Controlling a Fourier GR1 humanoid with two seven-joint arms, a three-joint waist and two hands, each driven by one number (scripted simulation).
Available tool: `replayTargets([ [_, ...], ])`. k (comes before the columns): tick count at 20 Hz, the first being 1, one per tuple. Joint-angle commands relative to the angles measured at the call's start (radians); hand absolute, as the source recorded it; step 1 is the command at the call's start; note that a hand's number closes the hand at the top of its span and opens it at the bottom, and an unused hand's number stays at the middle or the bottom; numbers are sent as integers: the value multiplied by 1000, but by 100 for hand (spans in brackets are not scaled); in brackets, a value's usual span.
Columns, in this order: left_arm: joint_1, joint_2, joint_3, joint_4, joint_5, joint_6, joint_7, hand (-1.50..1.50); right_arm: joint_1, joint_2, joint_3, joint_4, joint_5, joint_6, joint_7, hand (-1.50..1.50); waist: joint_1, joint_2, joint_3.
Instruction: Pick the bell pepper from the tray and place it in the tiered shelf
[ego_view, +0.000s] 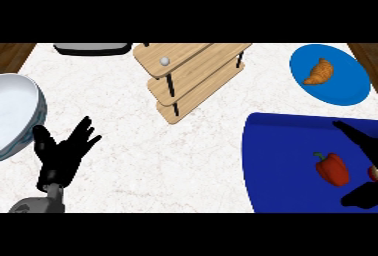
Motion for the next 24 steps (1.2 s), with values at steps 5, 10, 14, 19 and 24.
replayTargets([
  [5,69,-55,-13,3,-64,9,-55,0,-75,113,50,123,187,-76,15,-150,8,5,-3],
  [10,21,-51,27,-9,-53,-15,13,0,-38,128,-13,193,233,-140,-137,-150,1,4,-3],
  [14,7,-66,32,-27,-78,-8,50,0,-94,188,-15,209,246,-115,-112,-150,1,4,-4],
  [19,-21,-81,55,79,-104,-41,-21,0,-74,193,-47,277,273,-159,-235,-150,-2,4,-4],
  [24,9,-48,75,10,-59,-78,32,0,-148,121,69,370,338,-4,-283,150,14,7,-4],
])
